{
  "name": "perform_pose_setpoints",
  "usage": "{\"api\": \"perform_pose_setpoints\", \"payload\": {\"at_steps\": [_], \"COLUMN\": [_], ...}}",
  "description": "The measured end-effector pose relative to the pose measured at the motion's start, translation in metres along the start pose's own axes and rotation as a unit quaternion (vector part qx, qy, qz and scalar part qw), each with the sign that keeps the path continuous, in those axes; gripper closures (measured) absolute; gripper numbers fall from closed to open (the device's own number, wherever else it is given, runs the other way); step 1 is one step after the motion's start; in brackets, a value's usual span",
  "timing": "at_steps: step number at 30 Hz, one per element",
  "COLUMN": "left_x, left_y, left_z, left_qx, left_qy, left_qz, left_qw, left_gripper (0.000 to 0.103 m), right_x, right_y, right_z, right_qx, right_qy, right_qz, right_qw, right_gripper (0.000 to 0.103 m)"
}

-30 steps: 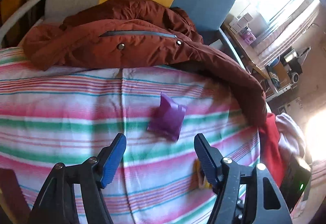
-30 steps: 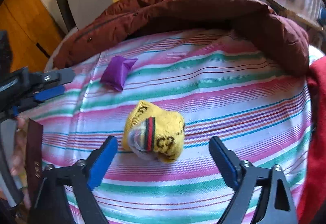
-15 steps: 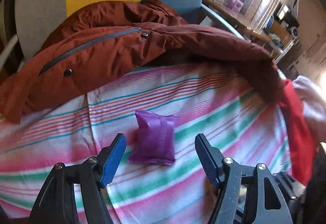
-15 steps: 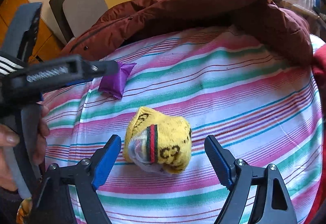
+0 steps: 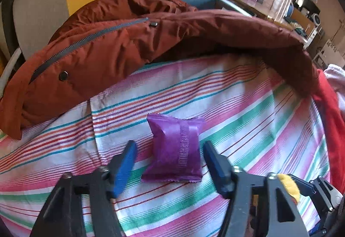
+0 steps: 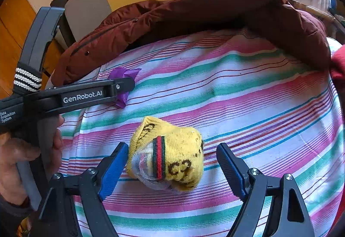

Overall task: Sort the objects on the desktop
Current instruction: 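Lower the left tool onto the purple packet and grasp it while the right tool holds the sock, then carry the purple packet and yellow sock over to the gold tray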

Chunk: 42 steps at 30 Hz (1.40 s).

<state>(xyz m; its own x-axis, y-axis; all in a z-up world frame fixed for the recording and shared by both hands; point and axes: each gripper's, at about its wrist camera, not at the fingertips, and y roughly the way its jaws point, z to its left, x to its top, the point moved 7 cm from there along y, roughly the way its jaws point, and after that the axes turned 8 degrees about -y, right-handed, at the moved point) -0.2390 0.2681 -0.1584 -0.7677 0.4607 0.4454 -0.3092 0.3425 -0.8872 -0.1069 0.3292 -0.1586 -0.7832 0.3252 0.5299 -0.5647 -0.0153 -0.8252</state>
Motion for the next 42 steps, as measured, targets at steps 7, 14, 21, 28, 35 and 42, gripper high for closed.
{"api": "perform_pose_setpoints", "payload": {"at_steps": [7, 14, 21, 28, 35, 42], "left_x": [-0.004, -0.023, -0.053, -0.095, -0.143, -0.168], "left_y": [-0.001, -0.012, -0.032, -0.058, -0.078, -0.094], "left_z": [-0.007, 0.002, 0.015, 0.025, 0.03, 0.03], "left_qx": [0.004, 0.012, 0.012, 0.009, 0.013, 0.017], "left_qy": [0.017, 0.004, -0.026, -0.053, -0.072, -0.078], "left_qz": [-0.019, -0.018, -0.01, -0.009, -0.012, -0.018], "left_qw": [0.9997, 0.9998, 0.9995, 0.9985, 0.9972, 0.9967], "left_gripper": [0.061, 0.062, 0.063, 0.064, 0.064, 0.064], "right_x": [-0.001, 0.001, 0.003, 0.001, -0.009, -0.013], "right_y": [0.003, 0.005, 0.003, 0.0, 0.007, 0.009], "right_z": [0.0, 0.005, 0.011, 0.027, 0.053, 0.061], "right_qx": [0.01, 0.008, 0.012, 0.027, 0.035, 0.037], "right_qy": [0.003, -0.013, -0.031, -0.065, -0.112, -0.123], "right_qz": [-0.005, -0.005, -0.003, 0.001, 0.021, 0.026], "right_qw": [1.0, 1.0, 0.999, 0.998, 0.993, 0.991], "right_gripper": [0.032, 0.045, 0.05, 0.05, 0.05, 0.05]}}
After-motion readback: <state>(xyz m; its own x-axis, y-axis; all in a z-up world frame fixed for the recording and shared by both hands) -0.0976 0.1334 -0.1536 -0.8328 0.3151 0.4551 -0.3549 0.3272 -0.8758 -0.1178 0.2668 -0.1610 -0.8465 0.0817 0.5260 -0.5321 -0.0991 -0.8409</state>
